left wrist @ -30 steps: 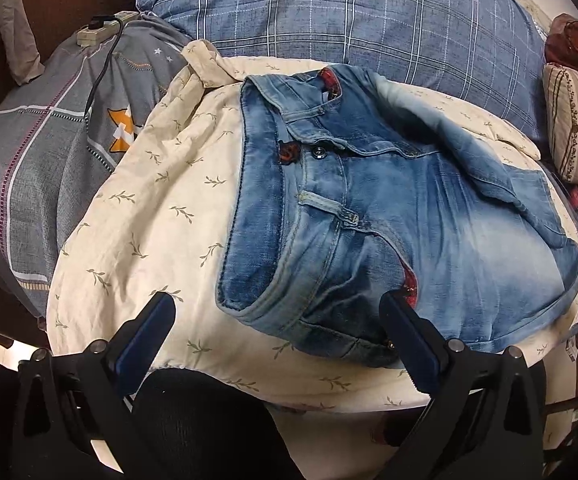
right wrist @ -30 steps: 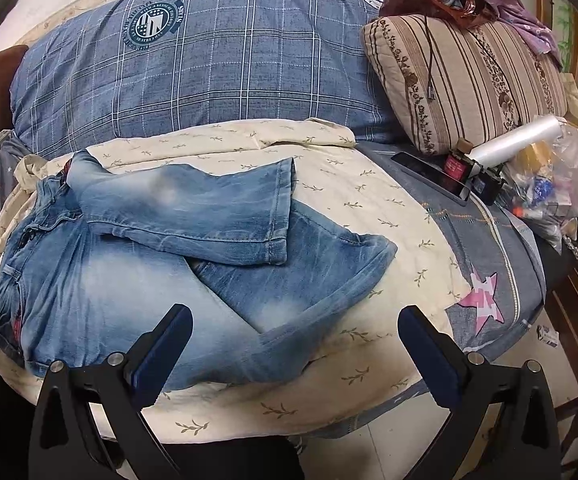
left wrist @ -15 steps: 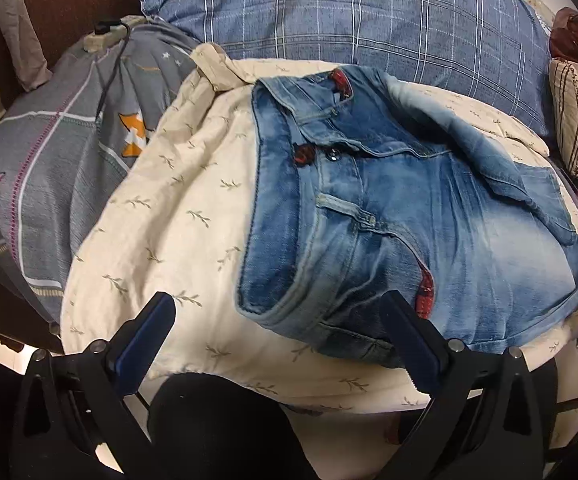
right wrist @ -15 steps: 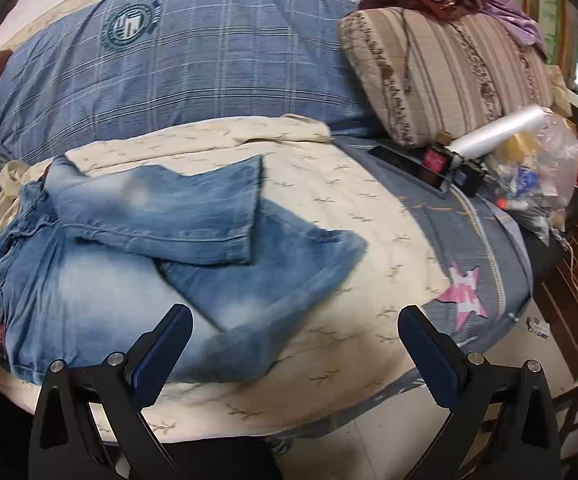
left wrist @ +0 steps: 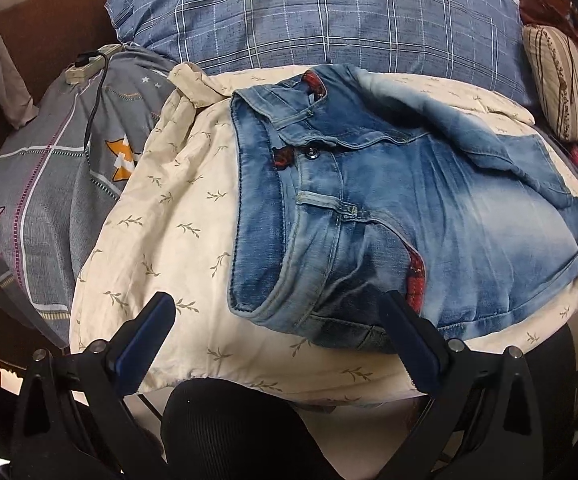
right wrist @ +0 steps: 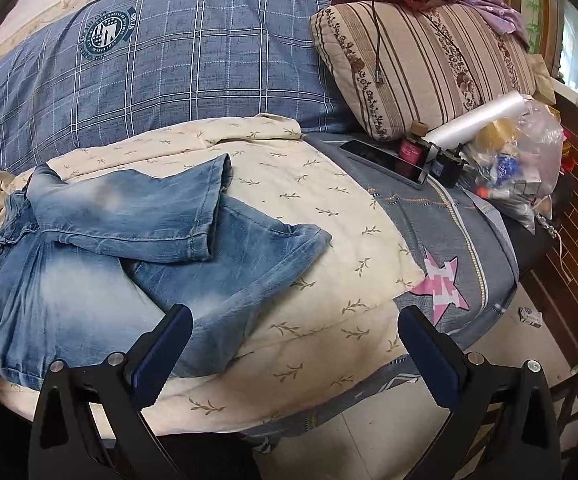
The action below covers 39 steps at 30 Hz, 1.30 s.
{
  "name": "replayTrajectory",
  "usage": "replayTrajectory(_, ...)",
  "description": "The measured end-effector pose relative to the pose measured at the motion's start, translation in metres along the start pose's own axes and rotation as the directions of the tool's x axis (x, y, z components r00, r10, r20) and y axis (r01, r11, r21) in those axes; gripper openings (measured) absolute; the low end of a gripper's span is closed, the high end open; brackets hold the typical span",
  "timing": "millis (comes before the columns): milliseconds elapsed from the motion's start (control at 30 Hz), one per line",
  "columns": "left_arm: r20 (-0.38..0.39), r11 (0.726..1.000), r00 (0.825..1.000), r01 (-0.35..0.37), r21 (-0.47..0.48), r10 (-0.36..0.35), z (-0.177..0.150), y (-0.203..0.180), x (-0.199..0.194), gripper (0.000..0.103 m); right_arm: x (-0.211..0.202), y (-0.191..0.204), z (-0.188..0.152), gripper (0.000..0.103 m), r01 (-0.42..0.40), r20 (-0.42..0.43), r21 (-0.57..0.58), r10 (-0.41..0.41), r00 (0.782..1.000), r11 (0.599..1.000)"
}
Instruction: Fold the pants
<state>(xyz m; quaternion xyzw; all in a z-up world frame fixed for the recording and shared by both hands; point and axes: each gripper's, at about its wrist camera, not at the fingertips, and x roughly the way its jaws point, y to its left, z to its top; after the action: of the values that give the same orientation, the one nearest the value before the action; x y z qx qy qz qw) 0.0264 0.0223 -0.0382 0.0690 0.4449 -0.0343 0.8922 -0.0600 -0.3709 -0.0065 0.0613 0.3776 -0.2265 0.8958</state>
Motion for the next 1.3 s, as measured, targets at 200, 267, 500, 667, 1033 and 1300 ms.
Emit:
replayTrajectory(200,-0.023,1.0,1.0,-0.004,-0.006,0.004,-0.001,0.002,0.004,0.102,0.001,-0.004,-0.001,0.103,0.007,-0.006,0.009,-0.007,1.0,1.0)
replayTrajectory(267,-0.028,1.0,1.0,-0.008,-0.01,0.008,-0.002,0.004,0.004,0.102,0.001,-0.005,-0.001,0.103,0.009,-0.007,0.009,-0.009,1.0,1.0)
replayTrajectory(500,-0.053,0.999,0.999,0.0,-0.054,-0.003,0.002,0.015,0.008,0.102,0.001,-0.011,0.001,0.103,0.017,-0.005,0.012,-0.017,1.0,1.0)
replayTrajectory(667,-0.079,0.996,0.997,-0.02,-0.091,0.013,0.013,0.025,0.013,0.102,0.003,-0.017,0.002,0.103,0.011,-0.009,0.021,-0.011,1.0,1.0)
replayTrajectory(1033,-0.171,0.975,0.983,0.031,-0.222,-0.07,0.017,0.047,0.029,0.102,0.061,-0.061,0.029,0.103,-0.14,-0.107,0.23,0.168,0.98,0.963)
replayTrajectory(1300,-0.279,0.921,0.92,0.17,-0.351,-0.276,0.0,0.032,0.056,0.102,0.115,-0.057,0.032,0.101,-0.299,-0.147,0.414,0.387,0.91,0.86)
